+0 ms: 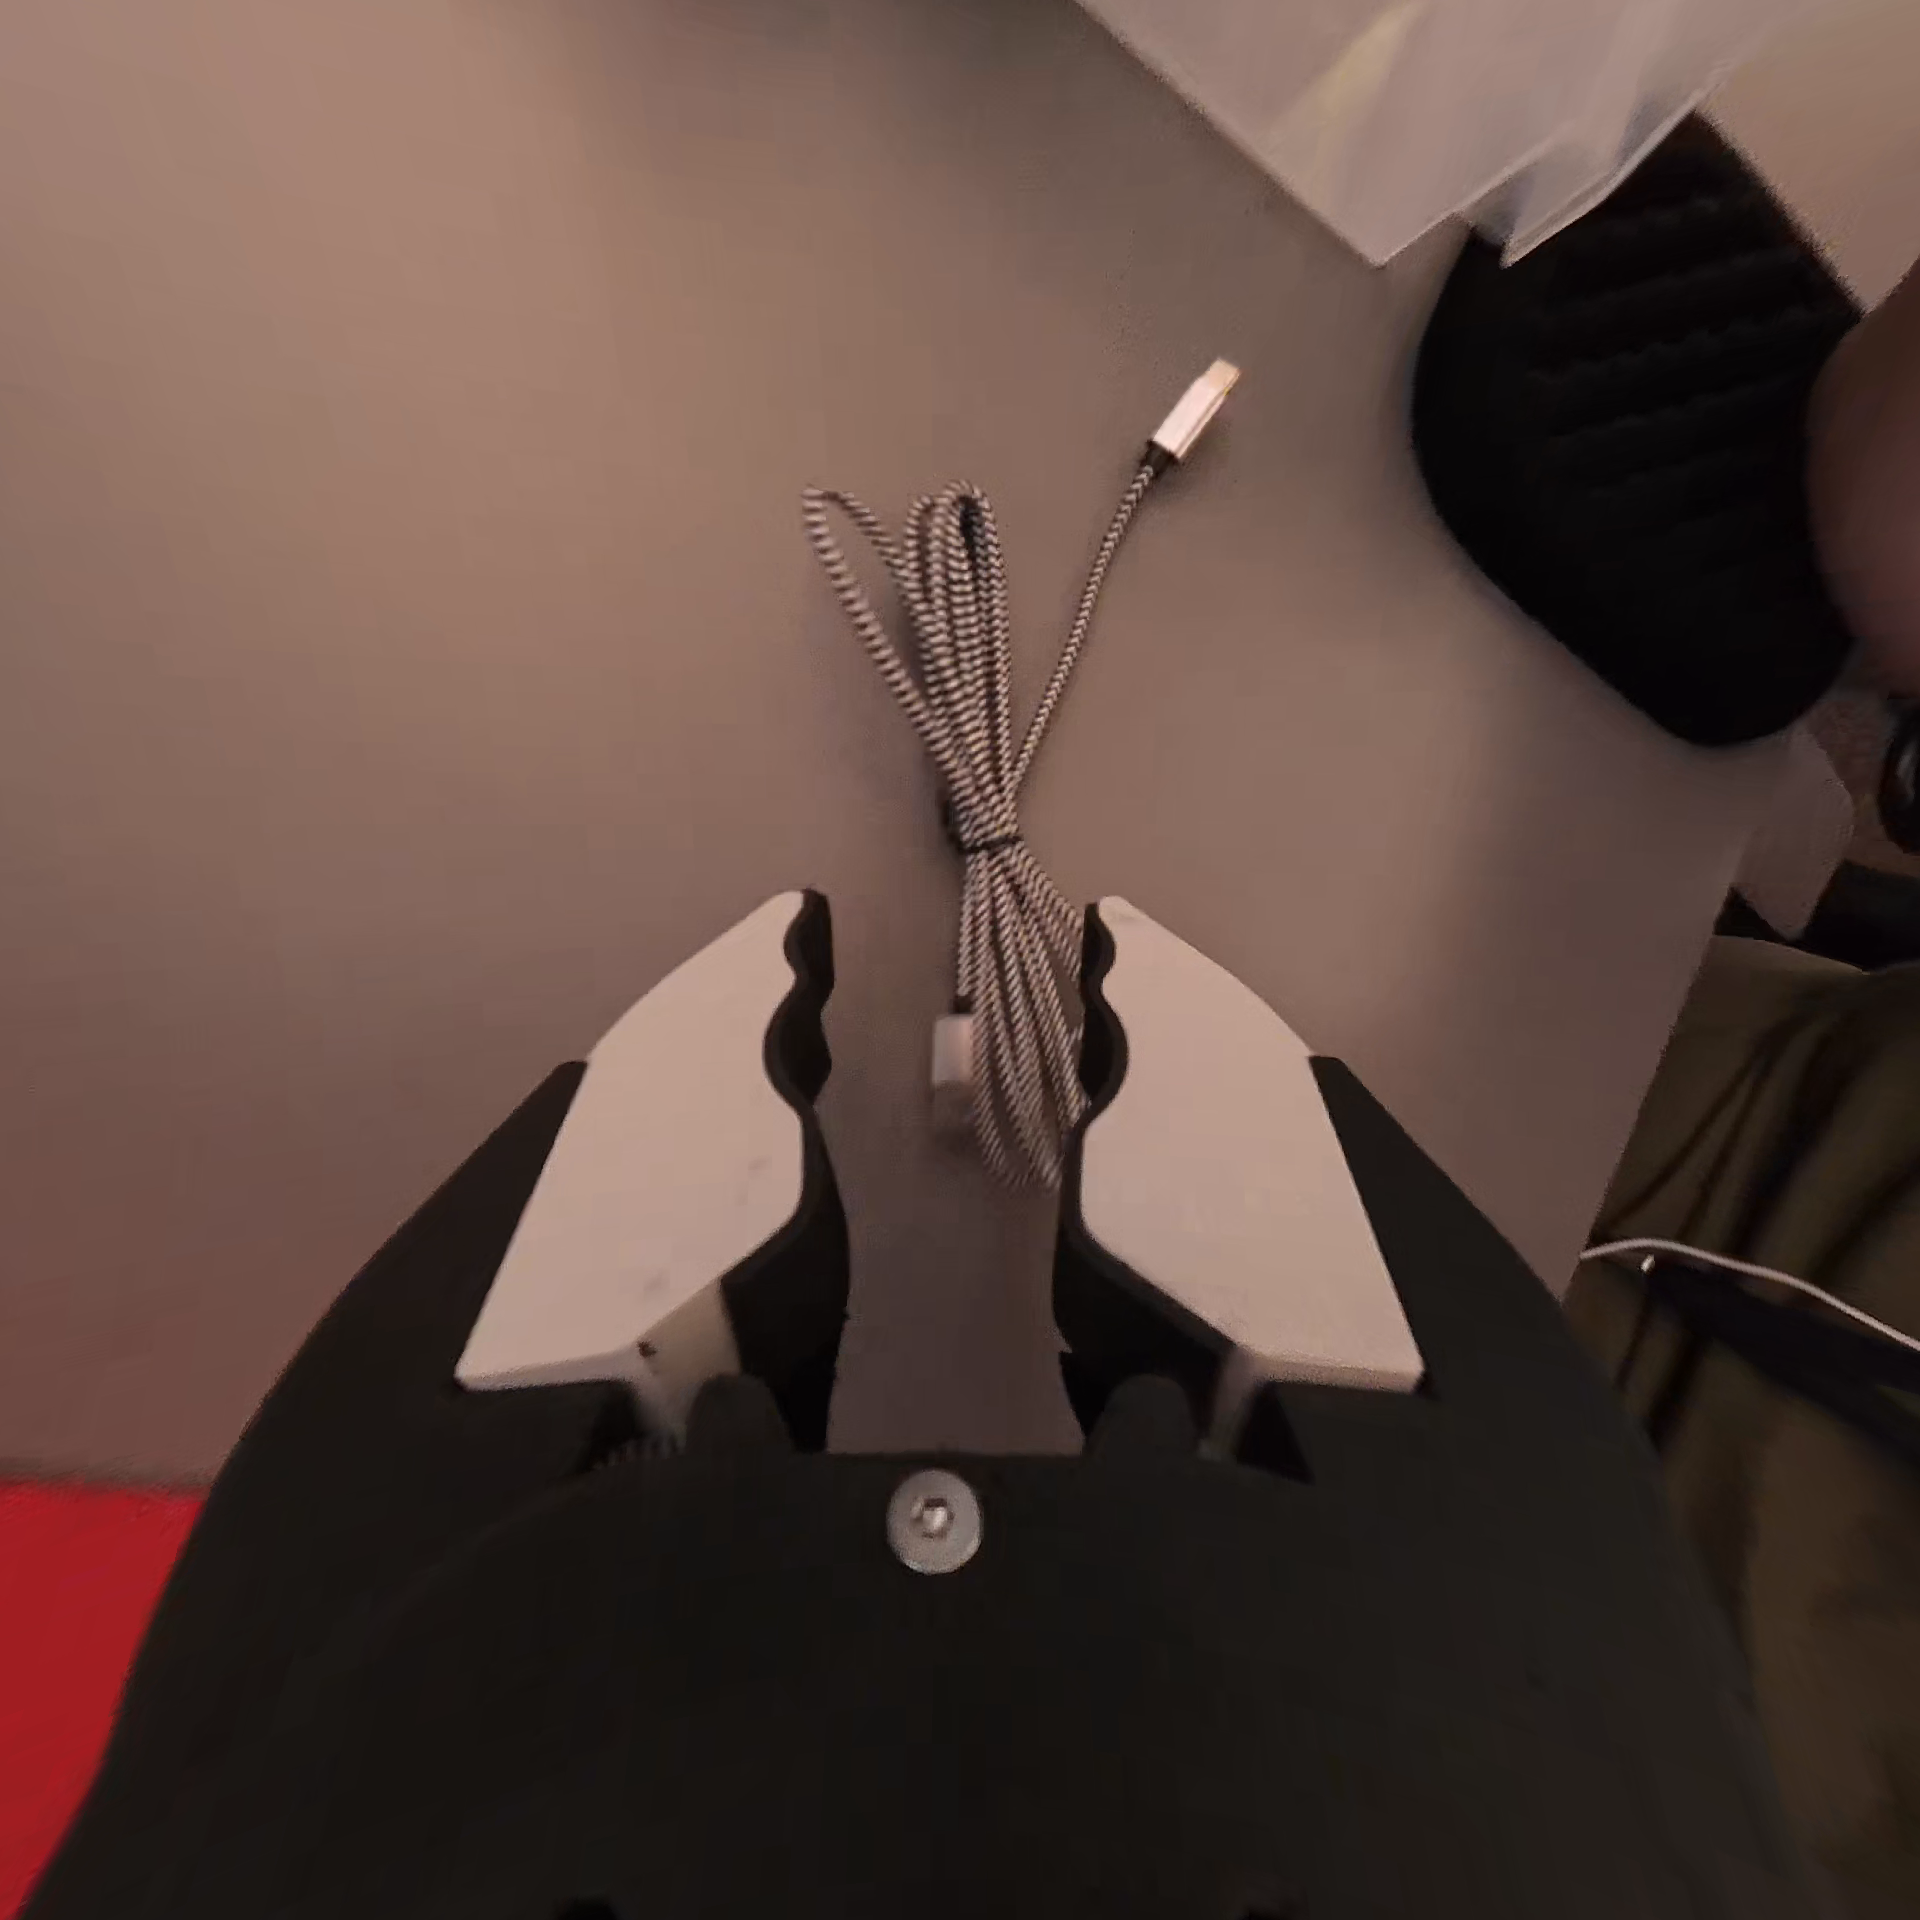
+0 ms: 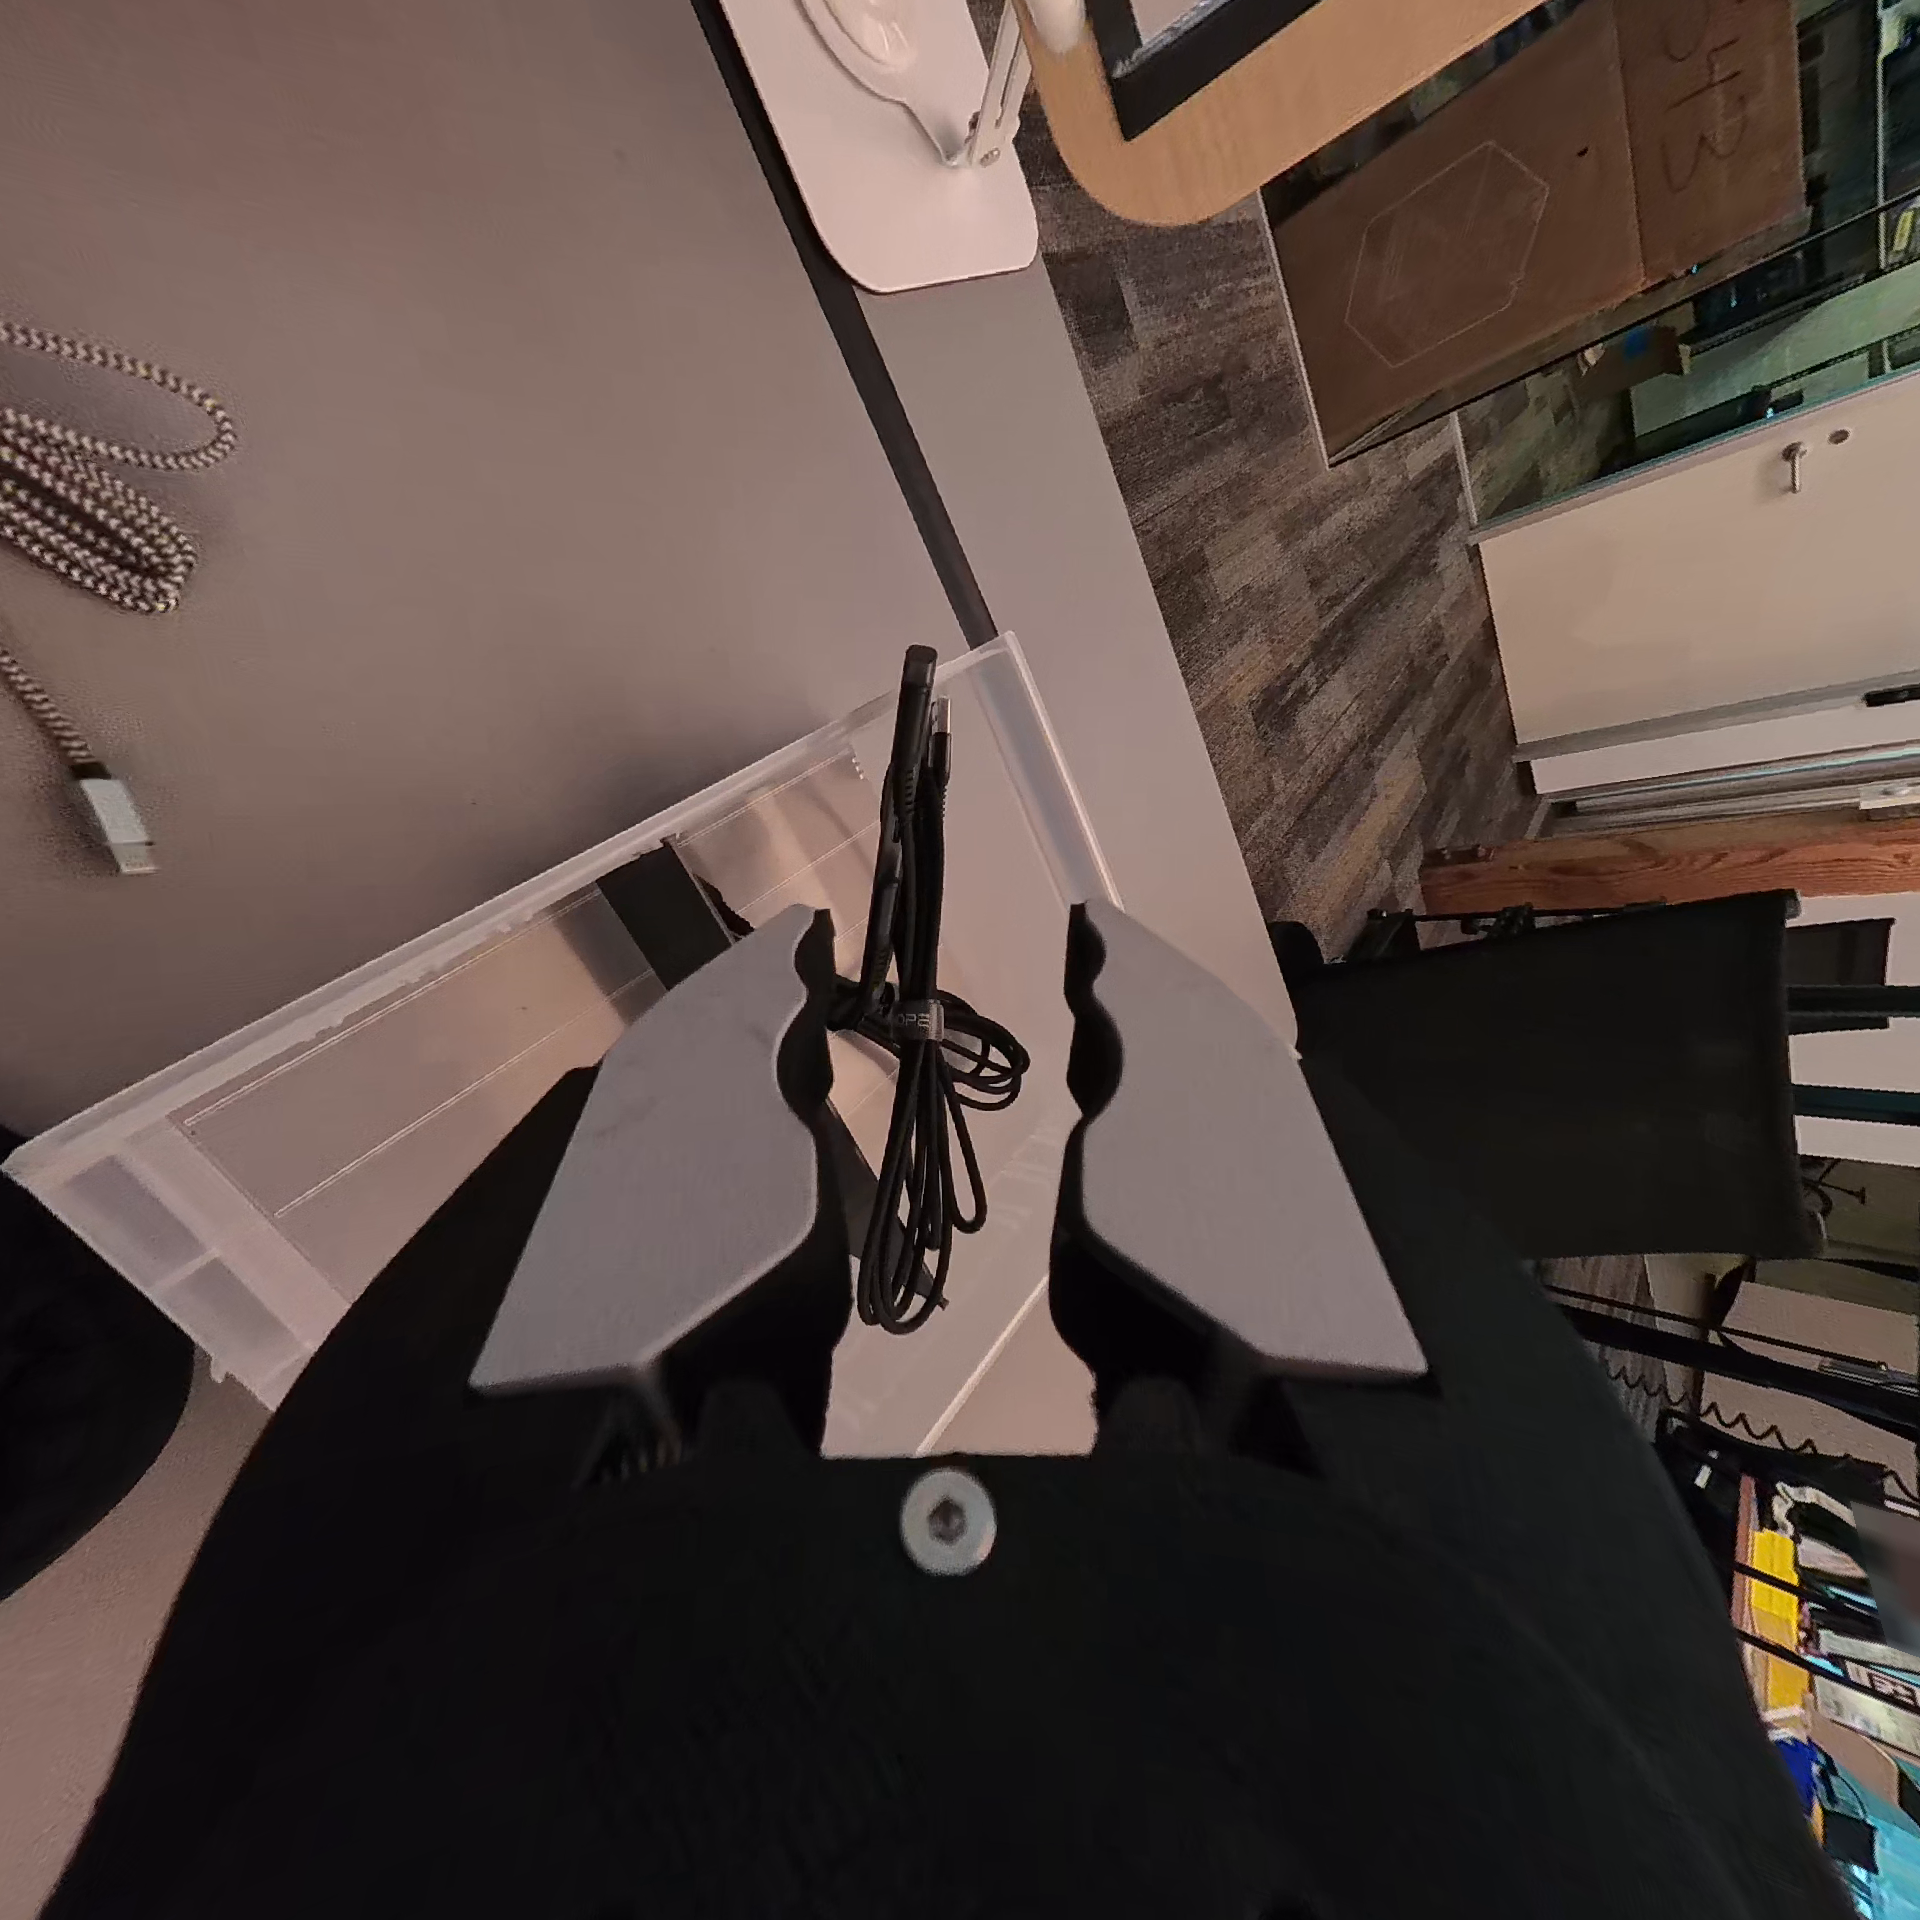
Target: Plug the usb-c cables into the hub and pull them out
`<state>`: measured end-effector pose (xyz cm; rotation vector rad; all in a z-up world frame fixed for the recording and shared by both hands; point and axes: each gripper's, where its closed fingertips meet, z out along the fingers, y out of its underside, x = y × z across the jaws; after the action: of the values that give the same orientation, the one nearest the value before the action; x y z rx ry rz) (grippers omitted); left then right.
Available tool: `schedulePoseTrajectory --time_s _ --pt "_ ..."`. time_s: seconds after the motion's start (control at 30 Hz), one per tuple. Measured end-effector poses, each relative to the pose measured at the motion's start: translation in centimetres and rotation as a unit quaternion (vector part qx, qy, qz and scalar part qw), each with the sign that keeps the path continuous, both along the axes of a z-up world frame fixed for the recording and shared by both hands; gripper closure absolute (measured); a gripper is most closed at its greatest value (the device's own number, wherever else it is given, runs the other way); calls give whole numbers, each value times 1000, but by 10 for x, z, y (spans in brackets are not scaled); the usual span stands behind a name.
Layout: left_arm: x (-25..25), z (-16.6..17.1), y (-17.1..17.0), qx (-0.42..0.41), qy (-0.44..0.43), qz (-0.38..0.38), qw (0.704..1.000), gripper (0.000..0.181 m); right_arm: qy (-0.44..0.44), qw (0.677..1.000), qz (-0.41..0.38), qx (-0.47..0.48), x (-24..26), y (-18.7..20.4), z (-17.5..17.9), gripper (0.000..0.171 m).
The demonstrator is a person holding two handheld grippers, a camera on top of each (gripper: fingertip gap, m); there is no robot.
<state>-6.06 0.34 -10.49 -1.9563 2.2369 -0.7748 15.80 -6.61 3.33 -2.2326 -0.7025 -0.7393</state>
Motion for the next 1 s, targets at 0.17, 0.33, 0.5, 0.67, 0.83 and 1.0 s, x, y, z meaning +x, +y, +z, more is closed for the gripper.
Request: schedulePoseTrajectory --time_s 0.17,0.33,0.5,0.67,0.83,1.0 --pt "-71 71 76 84 -26 81 993 135 5 1000 6 17 -1 -2 6 128" --pt "-184 47 147 175 100 101 974 124 9 1000 8 13 -1 0 3 128" --pt "-201 10 176 145 132 95 976 120 7 1000 9 -2 -2 2 -3 128" --pt "-195 -22 177 131 168 60 975 112 13 1000 10 -3 -2 2 -5 128" --pt "-189 -51 172 122 215 28 969 117 15 1000 6 -11 1 0 -9 128" --pt "-188 -55 176 169 234 12 957 127 16 1000 8 -14 1 0 -10 129"
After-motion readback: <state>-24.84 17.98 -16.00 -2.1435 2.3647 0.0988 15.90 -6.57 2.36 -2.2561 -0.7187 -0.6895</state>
